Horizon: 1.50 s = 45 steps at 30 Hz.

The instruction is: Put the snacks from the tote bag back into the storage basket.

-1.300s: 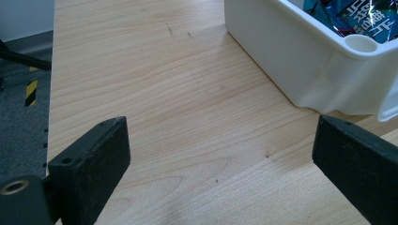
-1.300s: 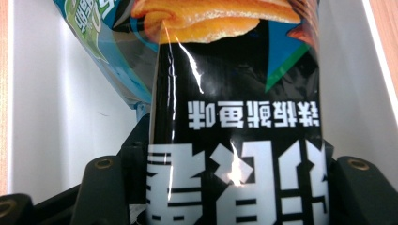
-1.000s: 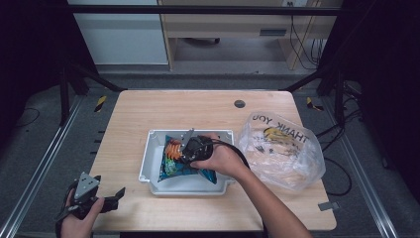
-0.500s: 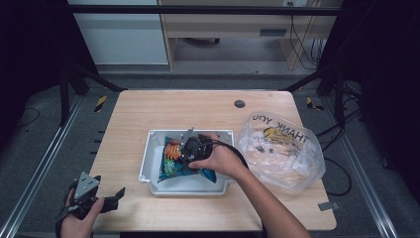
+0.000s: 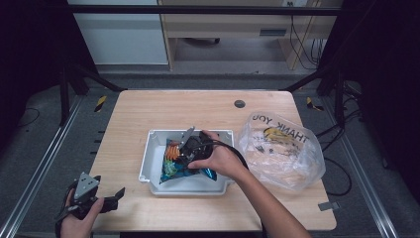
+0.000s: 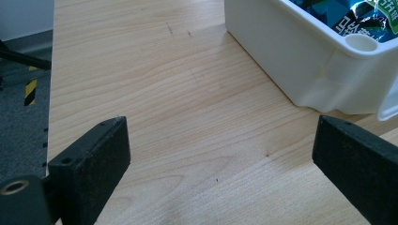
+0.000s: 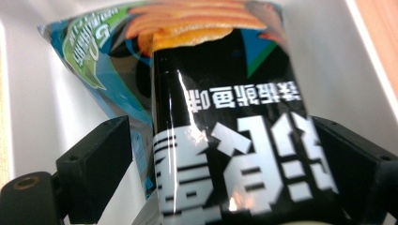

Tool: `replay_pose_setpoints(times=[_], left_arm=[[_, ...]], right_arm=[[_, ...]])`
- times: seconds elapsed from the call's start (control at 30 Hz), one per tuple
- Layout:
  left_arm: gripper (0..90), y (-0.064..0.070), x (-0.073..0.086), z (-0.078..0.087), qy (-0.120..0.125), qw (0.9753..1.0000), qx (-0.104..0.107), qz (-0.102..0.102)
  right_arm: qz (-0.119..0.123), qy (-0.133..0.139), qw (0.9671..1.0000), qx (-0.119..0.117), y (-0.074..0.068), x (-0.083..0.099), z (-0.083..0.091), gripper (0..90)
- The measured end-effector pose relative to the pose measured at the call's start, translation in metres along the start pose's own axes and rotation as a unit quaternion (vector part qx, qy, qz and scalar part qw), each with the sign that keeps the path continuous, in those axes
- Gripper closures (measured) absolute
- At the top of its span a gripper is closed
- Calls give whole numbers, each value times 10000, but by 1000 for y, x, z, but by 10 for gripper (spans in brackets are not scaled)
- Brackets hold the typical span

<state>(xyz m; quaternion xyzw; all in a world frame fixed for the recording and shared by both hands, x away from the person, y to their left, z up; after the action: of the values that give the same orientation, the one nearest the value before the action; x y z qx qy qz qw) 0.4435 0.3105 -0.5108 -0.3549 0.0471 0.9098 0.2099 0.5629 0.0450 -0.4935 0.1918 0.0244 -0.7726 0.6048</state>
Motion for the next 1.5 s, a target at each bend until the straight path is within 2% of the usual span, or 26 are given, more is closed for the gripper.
replay_pose_setpoints(times=[0.3, 0.4, 0.53, 0.57, 0.83, 0.97, 1.03, 1.17, 1.5], left_arm=[[41, 0, 0, 0, -9, 10000, 6, -12], [41, 0, 0, 0, -6, 10000, 5, -3], [41, 0, 0, 0, -12, 10000, 7, -9], [41, 0, 0, 0, -11, 10000, -1, -17], [41, 0, 0, 0, -4, 10000, 12, 2], [41, 0, 0, 0, 7, 10000, 36, 21], [41, 0, 0, 0, 13, 10000, 53, 30], [41, 1, -1, 0, 33, 10000, 73, 50], [41, 1, -1, 1, 53, 9999, 115, 84]], right_arm=[[-16, 165, 9998, 113, 3, 0, 11, 81], [-91, 300, 9994, 178, 6, -1, 15, 71], [-144, 345, 9990, 245, 7, -1, 20, 65], [-226, 412, 9986, 260, 8, -1, 23, 62], [-391, 593, 9968, 365, 12, 2, 39, 62], [-502, 703, 9954, 407, 15, 5, 48, 63], [-712, 804, 9932, 445, 17, 7, 57, 67], [-881, 913, 9907, 480, 19, 8, 65, 74], [-966, 1117, 9877, 512, 17, 10, 88, 80]])
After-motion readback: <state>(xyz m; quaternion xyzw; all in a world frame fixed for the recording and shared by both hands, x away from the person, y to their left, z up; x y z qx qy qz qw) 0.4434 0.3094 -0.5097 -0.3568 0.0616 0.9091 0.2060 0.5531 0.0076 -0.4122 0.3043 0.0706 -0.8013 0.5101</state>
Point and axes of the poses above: each handheld gripper's, and its own axes: z roughly backward along the jaws, x roughly out of its underside, y roughly to its right, the point moved 8 cm from there along -z, roughly forward along the jaws, and after that the axes turned 13 degrees about -y, right-handed, at the moved point
